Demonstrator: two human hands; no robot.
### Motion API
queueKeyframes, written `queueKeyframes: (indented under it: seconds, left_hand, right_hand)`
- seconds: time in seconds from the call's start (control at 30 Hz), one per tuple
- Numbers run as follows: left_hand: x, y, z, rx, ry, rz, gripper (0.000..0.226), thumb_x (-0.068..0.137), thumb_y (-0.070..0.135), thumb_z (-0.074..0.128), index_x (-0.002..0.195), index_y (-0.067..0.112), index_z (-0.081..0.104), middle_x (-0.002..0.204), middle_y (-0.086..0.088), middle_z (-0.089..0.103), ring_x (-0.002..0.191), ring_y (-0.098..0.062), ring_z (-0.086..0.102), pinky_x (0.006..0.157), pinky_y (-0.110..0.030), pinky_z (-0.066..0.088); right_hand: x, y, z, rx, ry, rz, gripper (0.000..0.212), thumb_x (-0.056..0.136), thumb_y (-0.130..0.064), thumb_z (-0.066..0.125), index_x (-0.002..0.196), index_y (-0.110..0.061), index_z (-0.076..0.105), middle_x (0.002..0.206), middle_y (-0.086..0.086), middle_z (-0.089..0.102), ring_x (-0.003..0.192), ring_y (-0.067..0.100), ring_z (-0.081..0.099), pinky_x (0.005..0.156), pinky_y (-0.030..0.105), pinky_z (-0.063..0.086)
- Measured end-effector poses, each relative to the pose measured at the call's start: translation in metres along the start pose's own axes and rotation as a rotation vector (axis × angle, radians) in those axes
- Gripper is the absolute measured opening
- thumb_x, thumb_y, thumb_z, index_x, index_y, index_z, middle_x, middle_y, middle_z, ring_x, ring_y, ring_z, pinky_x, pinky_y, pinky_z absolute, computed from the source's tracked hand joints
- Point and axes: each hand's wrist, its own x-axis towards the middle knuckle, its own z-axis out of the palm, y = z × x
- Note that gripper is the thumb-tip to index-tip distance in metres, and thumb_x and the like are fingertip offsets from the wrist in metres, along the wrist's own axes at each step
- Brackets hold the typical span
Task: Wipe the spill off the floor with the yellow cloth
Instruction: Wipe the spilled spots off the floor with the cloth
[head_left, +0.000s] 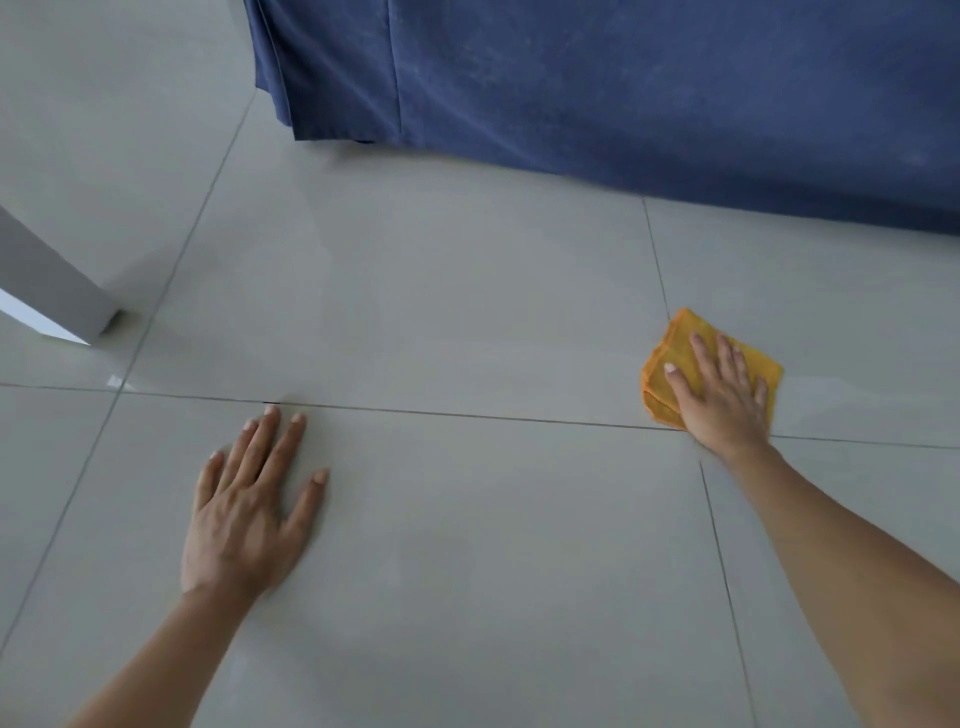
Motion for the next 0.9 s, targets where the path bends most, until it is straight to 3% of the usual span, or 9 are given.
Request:
queueKeyframes:
  seconds: [0.33,0.7,0.9]
  left_hand:
    - [0.003,-0.001,-0.002,0.017,-0.016,-0.011,0.067,0.087,0.061,0.024,0.149,0.036,0.019,0.158,0.008,0.014,0.146,-0.009,0.011,0.117,-0.036,0.015]
    - [0.004,-0.001,0.0,-0.04,0.024,-0.059,0.074,0.088,0.061,0.022,0.152,0.025,0.014,0.159,0.008,0.006,0.145,-0.005,0.002,0.118,-0.027,0.002]
    - [0.008,-0.002,0.005,-0.046,0.055,-0.178,0.078,0.089,0.06,0.022,0.152,0.018,0.005,0.157,0.009,-0.004,0.145,-0.006,-0.005,0.119,-0.033,-0.003]
  right_hand:
    - [-0.022,-0.028,0.013,0.029,0.029,0.172,0.072,0.092,-0.067,0.014,0.155,-0.033,0.004,0.164,0.0,-0.004,0.15,0.019,-0.005,0.117,0.056,-0.001]
    - [-0.048,-0.207,0.043,0.013,0.057,-0.237,0.071,0.092,-0.065,0.021,0.154,-0.033,0.009,0.164,0.0,0.0,0.15,0.02,-0.003,0.116,0.056,-0.001]
    - [-0.055,-0.312,0.059,0.048,0.035,-0.447,0.071,0.091,-0.065,0.025,0.154,-0.034,0.011,0.164,0.0,0.001,0.15,0.02,-0.001,0.116,0.056,-0.003]
